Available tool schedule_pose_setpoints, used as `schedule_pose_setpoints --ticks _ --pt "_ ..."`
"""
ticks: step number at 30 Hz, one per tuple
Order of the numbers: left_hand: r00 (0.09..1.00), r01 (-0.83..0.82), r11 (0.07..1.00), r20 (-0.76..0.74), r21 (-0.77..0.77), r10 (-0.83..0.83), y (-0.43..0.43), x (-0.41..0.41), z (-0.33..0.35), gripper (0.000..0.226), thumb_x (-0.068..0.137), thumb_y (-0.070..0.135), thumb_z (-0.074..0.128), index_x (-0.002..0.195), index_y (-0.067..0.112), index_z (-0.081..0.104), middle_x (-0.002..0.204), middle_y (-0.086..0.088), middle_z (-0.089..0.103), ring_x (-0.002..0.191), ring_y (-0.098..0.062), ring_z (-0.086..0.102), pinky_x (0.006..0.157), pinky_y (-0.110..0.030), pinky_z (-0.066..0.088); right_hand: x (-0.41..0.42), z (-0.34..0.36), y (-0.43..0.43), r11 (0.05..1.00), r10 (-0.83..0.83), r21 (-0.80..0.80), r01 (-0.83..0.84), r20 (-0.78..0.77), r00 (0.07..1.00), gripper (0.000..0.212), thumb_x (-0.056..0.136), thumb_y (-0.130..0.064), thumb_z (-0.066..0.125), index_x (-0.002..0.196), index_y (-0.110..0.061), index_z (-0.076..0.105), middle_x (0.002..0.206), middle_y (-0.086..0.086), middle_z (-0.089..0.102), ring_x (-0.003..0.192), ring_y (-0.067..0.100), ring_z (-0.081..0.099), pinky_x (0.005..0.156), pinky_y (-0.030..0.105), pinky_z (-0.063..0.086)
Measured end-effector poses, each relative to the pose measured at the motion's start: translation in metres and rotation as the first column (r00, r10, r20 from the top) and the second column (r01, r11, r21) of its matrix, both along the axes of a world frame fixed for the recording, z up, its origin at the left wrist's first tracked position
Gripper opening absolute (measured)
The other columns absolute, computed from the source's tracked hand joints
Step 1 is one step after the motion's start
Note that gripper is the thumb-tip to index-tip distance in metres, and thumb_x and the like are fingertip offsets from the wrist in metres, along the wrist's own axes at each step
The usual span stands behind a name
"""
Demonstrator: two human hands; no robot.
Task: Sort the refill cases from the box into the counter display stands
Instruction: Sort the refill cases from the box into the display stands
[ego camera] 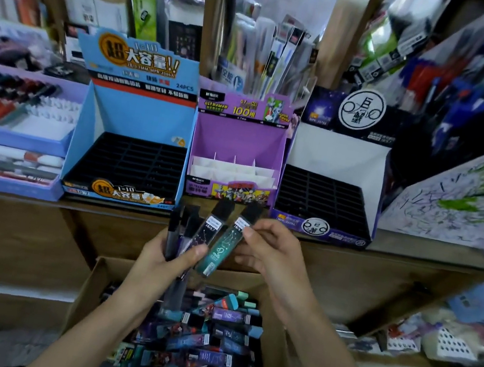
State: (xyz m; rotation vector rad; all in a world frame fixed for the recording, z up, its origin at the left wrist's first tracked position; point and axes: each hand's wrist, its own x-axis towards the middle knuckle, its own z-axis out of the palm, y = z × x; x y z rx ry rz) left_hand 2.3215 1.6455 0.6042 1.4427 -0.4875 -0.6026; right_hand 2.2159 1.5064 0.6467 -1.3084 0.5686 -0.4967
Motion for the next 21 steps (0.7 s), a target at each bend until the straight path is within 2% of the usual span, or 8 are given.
schedule_pose_setpoints --ticks 4,6,9,10,12,14,21 --pt "0.998 -0.055 0.997 0.025 -0.058 0.056 -0.006 0.012 0.012 0.013 0.082 0.02 0.063 0.093 0.014 0.06 0.068 0.008 0.069 0.06 -0.004 0.063 0.055 -0.013 0.049 -0.002 0.026 -0.027 0.984 -0.042 -0.169 0.053 0.067 0.997 0.007 0.091 -0.004 0.056 0.087 -0.011 0.056 0.08 0.003 0.07 0.065 0.012 0.064 0.06 0.025 0.054" --pt "0.998 -0.053 0.995 0.035 -0.085 0.056 -0.008 0.016 0.017 0.015 0.081 0.02 0.063 0.094 0.014 0.059 0.066 0.007 0.067 0.056 -0.006 0.061 0.053 -0.016 0.05 -0.004 0.045 -0.053 0.941 -0.122 -0.302 0.155 0.124 0.985 0.009 0.091 -0.006 0.056 0.088 -0.015 0.055 0.078 -0.001 0.072 0.068 0.011 0.066 0.06 0.023 0.055" --pt "0.995 -0.033 0.994 0.088 -0.106 0.043 -0.011 0.021 0.022 0.019 0.078 0.026 0.063 0.093 0.015 0.059 0.064 0.007 0.064 0.055 -0.007 0.059 0.052 -0.018 0.05 -0.001 0.072 -0.096 0.766 -0.333 -0.494 0.411 0.241 0.911 0.016 0.093 -0.011 0.056 0.088 -0.025 0.05 0.082 -0.002 0.068 0.074 0.009 0.067 0.062 0.018 0.053" --pt "0.994 -0.028 0.994 0.101 -0.103 0.038 -0.013 0.022 0.023 0.021 0.076 0.029 0.063 0.092 0.016 0.059 0.064 0.007 0.063 0.056 -0.008 0.059 0.053 -0.019 0.051 0.004 0.077 -0.108 0.704 -0.366 -0.553 0.445 0.254 0.895 0.016 0.094 -0.013 0.055 0.09 -0.027 0.048 0.085 -0.003 0.064 0.077 0.009 0.066 0.063 0.019 0.053" --pt "0.994 -0.028 0.994 0.104 -0.103 0.039 -0.017 0.021 0.024 0.023 0.075 0.031 0.064 0.093 0.017 0.059 0.063 0.006 0.062 0.056 -0.009 0.059 0.054 -0.019 0.05 0.017 0.076 -0.125 0.653 -0.367 -0.637 0.41 0.208 0.907 0.012 0.095 -0.016 0.054 0.094 -0.024 0.046 0.087 -0.006 0.06 0.082 0.014 0.064 0.068 0.023 0.053" --pt "0.995 -0.041 0.993 0.09 -0.11 0.051 -0.019 0.019 0.024 0.026 0.074 0.031 0.064 0.095 0.017 0.06 0.064 0.007 0.063 0.057 -0.008 0.059 0.053 -0.018 0.05 0.033 0.067 -0.137 0.658 -0.337 -0.673 0.339 0.14 0.931 0.009 0.094 -0.014 0.055 0.098 -0.017 0.047 0.087 -0.005 0.059 0.085 0.018 0.062 0.073 0.028 0.051" --pt "0.997 -0.041 0.992 0.067 -0.117 0.049 -0.014 0.01 0.025 0.03 0.074 0.031 0.064 0.097 0.013 0.058 0.066 0.008 0.064 0.057 -0.006 0.06 0.055 -0.014 0.049 0.06 0.043 -0.154 0.671 -0.297 -0.704 0.233 0.032 0.954 0.015 0.094 -0.008 0.053 0.108 -0.004 0.051 0.091 0.009 0.061 0.084 0.019 0.059 0.08 0.035 0.05"
